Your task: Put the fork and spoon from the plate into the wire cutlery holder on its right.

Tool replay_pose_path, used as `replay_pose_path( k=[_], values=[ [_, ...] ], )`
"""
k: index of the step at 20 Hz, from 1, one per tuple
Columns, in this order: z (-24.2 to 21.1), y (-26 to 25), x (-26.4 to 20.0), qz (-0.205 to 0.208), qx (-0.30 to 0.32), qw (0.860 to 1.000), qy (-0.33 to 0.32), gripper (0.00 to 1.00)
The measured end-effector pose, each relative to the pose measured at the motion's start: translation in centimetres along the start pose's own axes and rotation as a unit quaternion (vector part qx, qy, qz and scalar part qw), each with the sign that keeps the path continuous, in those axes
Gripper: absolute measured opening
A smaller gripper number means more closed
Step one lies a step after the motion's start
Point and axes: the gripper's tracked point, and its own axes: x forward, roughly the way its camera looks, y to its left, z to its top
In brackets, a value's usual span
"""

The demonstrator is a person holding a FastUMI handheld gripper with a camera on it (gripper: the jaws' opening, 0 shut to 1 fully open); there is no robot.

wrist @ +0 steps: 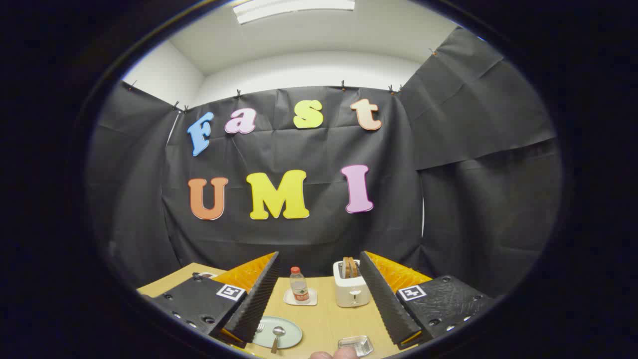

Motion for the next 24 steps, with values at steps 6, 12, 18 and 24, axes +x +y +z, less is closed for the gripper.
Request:
replay_pose_path(
  k=[6, 12, 18, 24],
  values=[
    [-0.2, 1.2, 1.3, 0.011, 0.008, 1.0, 0.005, 0.96],
    [-0.5, 1.3, 2.1, 0.014, 0.003, 1.0, 0.011, 0.96],
    [-1.5, 2.6, 2.6, 0.032, -0.012, 0.999, 0.022, 0.96],
    [-3.8, 4.0, 2.3, 0.058, -0.035, 0.997, 0.044, 0.96]
  ],
)
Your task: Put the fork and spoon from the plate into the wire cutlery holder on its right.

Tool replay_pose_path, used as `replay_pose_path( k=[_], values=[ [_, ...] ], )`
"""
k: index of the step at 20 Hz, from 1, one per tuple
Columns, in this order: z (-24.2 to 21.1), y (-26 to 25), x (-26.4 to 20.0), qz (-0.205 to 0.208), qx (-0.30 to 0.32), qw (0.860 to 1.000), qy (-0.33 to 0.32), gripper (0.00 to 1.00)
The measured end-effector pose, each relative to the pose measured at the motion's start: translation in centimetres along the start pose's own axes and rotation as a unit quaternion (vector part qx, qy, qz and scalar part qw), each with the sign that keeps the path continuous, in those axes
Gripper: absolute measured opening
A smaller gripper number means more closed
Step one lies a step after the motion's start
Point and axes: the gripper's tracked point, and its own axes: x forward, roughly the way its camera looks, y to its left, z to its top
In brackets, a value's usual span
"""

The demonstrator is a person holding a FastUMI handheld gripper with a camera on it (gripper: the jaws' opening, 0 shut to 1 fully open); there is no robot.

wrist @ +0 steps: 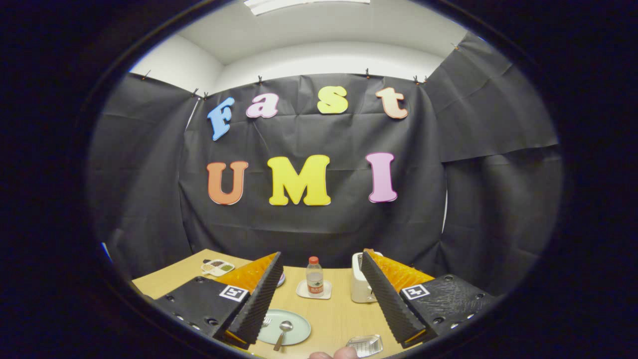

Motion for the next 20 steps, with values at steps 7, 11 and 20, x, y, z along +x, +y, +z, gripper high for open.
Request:
replay_pose_path(
  k=[7, 11, 20],
  values=[
    [-6.9, 2.0, 0.0, 0.016, -0.015, 0.997, 0.073, 0.96],
    [-13.1, 4.5, -0.2, 0.049, -0.032, 0.987, 0.152, 0.96],
    [-26.5, 9.1, 2.9, 0.051, -0.03, 0.953, 0.298, 0.96]
  ],
)
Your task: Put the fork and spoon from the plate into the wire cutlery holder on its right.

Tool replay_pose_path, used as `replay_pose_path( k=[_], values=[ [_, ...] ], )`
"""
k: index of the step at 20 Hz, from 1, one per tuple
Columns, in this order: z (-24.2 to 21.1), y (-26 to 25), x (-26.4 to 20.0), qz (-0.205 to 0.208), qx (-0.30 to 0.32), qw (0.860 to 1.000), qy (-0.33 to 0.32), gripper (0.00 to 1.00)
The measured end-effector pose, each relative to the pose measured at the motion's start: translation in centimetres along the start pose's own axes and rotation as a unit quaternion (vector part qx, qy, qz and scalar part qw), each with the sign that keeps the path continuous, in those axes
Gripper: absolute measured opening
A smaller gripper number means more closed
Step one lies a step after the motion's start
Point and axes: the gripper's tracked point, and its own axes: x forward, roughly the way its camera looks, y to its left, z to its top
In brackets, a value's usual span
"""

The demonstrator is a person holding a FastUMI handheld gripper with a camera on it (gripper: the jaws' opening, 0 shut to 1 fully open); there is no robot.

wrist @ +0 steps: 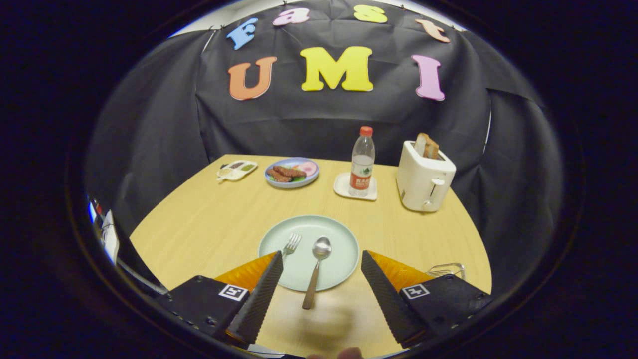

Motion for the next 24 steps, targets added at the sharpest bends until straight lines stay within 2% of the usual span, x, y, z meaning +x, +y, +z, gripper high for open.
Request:
replay_pose_path(
  k=[5, 7, 12, 18, 19, 20, 24],
  values=[
    [-3.3, 0.1, 5.3, -0.022, 0.01, 0.998, 0.054, 0.96],
    [-4.4, 0.5, 6.6, -0.026, 0.007, 0.997, 0.069, 0.92],
    [-6.5, 1.4, 9.2, -0.032, 0.001, 0.994, 0.105, 0.55],
    [-7.4, 0.4, 10.2, -0.065, 0.016, 0.989, 0.129, 0.11],
    [-7.4, 0.3, 9.8, -0.07, 0.017, 0.989, 0.133, 0.11],
    [-7.3, 0.1, 9.7, -0.071, 0.018, 0.988, 0.136, 0.04],
    [-5.8, -0.2, 7.7, -0.055, 0.033, 0.988, 0.143, 0.04]
  ],
)
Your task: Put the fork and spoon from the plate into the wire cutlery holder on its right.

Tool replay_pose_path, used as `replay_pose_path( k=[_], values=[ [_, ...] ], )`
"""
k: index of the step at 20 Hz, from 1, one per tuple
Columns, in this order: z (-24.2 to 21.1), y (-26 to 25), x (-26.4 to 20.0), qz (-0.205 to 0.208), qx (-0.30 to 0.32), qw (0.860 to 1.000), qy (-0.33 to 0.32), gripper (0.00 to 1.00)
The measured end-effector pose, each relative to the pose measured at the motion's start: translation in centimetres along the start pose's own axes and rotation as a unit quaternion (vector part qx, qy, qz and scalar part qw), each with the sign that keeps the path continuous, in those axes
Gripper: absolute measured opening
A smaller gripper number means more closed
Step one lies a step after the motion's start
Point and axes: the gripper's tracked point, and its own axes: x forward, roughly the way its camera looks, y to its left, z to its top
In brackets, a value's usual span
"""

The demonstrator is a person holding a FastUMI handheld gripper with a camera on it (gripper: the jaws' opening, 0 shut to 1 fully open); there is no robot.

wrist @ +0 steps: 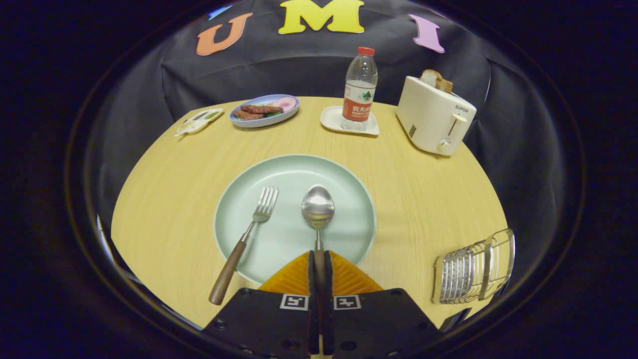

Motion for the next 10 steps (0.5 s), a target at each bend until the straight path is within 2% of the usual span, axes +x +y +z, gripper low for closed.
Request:
replay_pose_path(
  k=[6, 10],
  values=[
    [2.5, -3.8, -7.7, 0.026, -0.002, 0.999, 0.019, 0.04],
    [3.1, -10.1, -13.1, 0.02, 0.014, 0.999, 0.032, 0.03]
  ],
)
